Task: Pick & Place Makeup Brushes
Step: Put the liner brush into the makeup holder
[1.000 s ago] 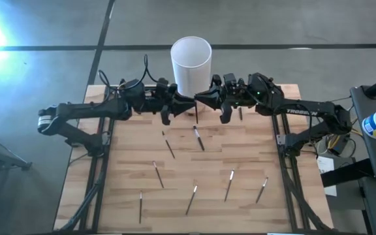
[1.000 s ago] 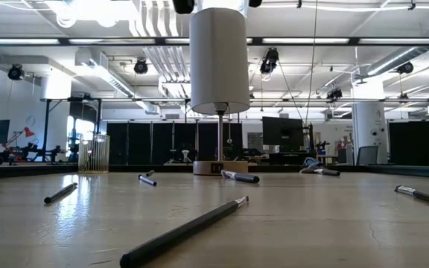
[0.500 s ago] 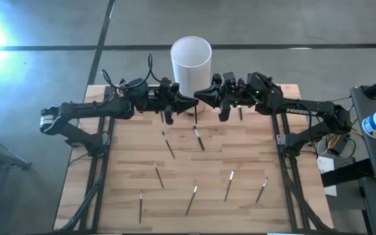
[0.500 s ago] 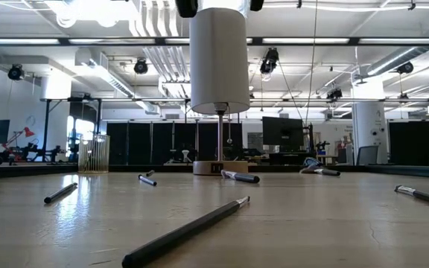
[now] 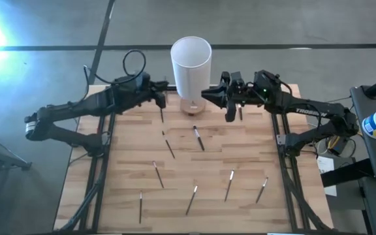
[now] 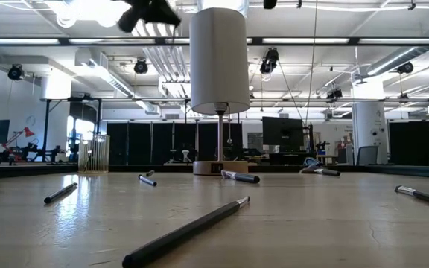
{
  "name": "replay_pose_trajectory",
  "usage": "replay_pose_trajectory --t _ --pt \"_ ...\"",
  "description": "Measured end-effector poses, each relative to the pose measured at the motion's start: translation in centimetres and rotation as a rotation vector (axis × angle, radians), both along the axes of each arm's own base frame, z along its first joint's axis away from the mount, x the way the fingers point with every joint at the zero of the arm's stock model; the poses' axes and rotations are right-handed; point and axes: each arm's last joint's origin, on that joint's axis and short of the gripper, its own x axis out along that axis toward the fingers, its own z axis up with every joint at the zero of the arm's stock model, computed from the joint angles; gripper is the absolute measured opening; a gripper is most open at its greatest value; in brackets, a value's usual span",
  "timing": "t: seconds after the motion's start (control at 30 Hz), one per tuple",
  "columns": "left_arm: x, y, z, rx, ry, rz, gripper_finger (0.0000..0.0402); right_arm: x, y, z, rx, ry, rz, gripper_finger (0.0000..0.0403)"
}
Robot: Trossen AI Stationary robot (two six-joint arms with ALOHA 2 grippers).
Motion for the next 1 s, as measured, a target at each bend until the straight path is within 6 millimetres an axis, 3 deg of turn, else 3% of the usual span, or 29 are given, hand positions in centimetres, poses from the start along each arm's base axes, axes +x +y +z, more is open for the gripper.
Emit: replay_pose_trajectory --t 0.17,0.4,0.5,0.73,1.0 --pt "-2.0 2.3 -4.1 -0.027 0.053 0.125 0.0011 -0.1 -0.1 -0.1 -0.019 0.014 -0.024 0.0018" --pt "-6.2 9.0 -9.4 -0.031 -0.050 0.424 0.0011 -0.1 -0.1 -0.3 -0.025 0.022 -0.023 0.0009" --pt "-8.2 10.9 -11.1 -0.043 -0.047 0.593 0.0011 -0.1 -0.1 -0.3 -0.032 0.026 -0.025 0.0008" --pt "-10.0 11.8 -12.3 -0.028 0.019 0.837 0.0011 -0.1 -0.1 -0.5 -0.028 0.048 -0.024 0.0008" --pt "-9.2 13.1 -14.5 -0.053 0.120 0.966 0.0011 -0.1 -0.2 -0.6 -0.041 0.056 -0.029 0.0008"
